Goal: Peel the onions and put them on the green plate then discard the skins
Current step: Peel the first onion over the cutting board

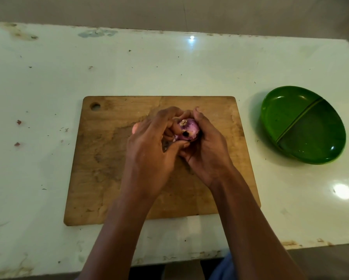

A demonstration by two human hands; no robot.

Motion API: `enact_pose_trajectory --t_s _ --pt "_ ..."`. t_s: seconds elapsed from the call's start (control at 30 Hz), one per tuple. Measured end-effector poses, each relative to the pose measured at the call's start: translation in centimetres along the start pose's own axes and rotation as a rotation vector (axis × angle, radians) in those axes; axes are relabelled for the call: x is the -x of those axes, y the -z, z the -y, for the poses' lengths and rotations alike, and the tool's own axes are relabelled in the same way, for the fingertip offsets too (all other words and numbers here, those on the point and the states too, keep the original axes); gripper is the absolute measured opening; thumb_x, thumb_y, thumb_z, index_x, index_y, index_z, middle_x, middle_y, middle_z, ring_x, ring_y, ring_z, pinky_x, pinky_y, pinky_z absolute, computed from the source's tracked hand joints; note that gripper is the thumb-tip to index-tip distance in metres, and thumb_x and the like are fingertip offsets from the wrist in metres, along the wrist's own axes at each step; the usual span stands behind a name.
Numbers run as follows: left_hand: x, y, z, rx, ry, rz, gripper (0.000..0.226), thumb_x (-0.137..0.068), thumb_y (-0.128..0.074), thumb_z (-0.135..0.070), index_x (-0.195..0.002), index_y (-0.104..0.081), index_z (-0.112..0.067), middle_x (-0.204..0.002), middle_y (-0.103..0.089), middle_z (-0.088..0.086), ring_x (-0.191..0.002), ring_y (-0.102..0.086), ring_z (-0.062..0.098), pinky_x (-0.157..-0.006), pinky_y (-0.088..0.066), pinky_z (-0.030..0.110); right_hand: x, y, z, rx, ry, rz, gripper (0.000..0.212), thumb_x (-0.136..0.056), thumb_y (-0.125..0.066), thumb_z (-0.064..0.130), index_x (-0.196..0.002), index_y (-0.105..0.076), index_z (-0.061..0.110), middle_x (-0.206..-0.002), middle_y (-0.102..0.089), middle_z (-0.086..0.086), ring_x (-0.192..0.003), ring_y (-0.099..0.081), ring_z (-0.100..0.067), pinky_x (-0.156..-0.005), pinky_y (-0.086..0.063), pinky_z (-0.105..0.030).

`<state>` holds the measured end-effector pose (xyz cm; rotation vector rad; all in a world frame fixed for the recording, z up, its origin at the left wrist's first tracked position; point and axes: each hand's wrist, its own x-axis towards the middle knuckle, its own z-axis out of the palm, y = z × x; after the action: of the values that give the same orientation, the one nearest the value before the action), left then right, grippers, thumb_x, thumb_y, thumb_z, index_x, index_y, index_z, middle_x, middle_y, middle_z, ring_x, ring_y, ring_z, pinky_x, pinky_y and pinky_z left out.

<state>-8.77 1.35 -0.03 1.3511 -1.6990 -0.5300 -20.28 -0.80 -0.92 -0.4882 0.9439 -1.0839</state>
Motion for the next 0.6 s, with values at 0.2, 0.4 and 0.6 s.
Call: enact_pose_trajectory --t_s 0.2,0.4,0.6 --pt "-0.04 0.07 -0.05 -0.033 0.025 -0.004 0.054 -0.067 -0.082 -0.007 -0.116 -0.059 -0.010 -0.090 -0.061 -0.010 -0.079 -0.062 0.006 -0.076 -0.054 0.025 -0.10 -0.09 -0.10 0.031 0.008 -0.008 0.029 -0.095 -0.045 0.036 -0.092 -0.059 0.011 -0.084 -0.064 -0.007 -0.075 -0.059 -0.019 -0.065 -0.047 -0.031" --pt "0.10 0.09 0.07 -0.003 0.053 -0.009 0.051 -0.067 -0.082 -0.007 -0.113 -0.060 -0.013 -0.082 -0.062 -0.013 -0.076 -0.062 0.003 -0.074 -0.054 0.029 -0.04 -0.32 -0.27 0.035 0.013 -0.013 0.029 -0.098 -0.042 0.034 -0.091 -0.060 0.012 -0.081 -0.063 -0.006 -0.074 -0.056 -0.020 -0.064 -0.042 -0.032" --pt "0.23 -0.03 -0.14 0.022 0.036 -0.010 0.064 -0.069 -0.081 -0.006 -0.121 -0.048 -0.025 -0.083 -0.058 -0.017 -0.080 -0.061 0.005 -0.076 -0.053 0.028 0.16 -0.38 0.04 -0.052 0.000 -0.016 0.030 -0.100 -0.041 0.031 -0.090 -0.059 0.010 -0.078 -0.066 -0.006 -0.067 -0.065 -0.015 -0.058 -0.053 -0.026"
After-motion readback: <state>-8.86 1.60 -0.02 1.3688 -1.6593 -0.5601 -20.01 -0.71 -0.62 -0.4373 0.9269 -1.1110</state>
